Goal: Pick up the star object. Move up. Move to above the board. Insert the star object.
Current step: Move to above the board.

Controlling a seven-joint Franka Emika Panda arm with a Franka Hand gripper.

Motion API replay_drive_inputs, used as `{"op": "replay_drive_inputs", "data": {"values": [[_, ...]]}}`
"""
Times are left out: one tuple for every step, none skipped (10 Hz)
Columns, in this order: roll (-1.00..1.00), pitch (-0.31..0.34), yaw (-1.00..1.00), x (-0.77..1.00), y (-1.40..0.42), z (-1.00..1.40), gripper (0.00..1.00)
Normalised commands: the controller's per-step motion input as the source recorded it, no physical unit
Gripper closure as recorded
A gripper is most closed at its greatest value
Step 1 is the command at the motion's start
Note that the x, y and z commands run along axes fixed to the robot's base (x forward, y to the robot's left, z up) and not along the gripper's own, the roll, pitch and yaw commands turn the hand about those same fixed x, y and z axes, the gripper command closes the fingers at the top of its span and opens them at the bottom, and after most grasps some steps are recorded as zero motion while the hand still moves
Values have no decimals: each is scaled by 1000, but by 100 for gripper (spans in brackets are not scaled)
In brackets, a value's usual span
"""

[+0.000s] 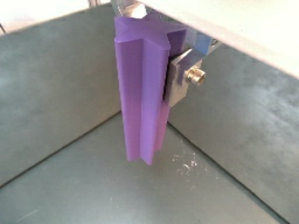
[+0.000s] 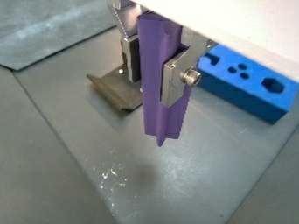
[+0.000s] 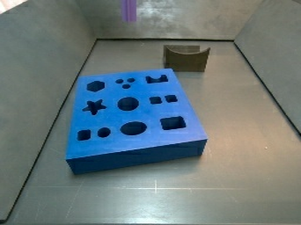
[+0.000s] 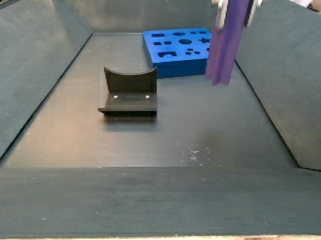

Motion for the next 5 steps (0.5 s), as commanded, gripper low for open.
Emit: {"op": "replay_drive_inputs", "data": {"values": [[105, 101, 28, -21, -108, 1000, 100], [101, 97, 28, -17, -99, 1000, 100], [94, 95, 26, -12, -91, 1000, 100], [87, 92, 27, -8, -81, 1000, 100], [81, 95, 29, 0, -67, 1000, 100]]}}
